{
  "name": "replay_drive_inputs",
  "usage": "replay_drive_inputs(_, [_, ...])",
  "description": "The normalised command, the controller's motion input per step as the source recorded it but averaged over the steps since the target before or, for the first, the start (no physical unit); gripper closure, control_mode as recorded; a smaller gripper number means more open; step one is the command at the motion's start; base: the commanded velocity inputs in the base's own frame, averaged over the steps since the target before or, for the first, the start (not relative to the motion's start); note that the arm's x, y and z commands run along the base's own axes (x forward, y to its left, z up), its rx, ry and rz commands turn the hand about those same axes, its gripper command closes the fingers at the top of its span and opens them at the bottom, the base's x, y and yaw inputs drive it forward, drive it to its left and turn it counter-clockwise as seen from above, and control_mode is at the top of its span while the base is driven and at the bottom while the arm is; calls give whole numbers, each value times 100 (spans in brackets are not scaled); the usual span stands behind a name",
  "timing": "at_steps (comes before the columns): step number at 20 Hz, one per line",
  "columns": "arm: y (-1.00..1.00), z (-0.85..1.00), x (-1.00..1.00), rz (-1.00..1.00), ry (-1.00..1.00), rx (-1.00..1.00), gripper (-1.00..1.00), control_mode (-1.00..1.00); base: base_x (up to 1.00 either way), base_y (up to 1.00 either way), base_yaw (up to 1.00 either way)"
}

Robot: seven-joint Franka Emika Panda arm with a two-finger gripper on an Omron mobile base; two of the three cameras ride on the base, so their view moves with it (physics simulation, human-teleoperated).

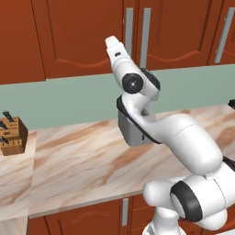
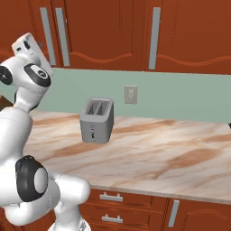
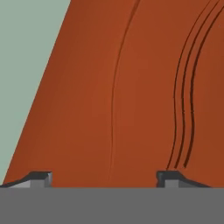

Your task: Pick the jar and jar from the dining table and place them in the open cabinet. Close the cabinet after placing the objects.

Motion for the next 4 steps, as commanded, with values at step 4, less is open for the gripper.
replay_drive_inputs(4, [-20,0,96,5,16,13,-100,-100,0,0,0])
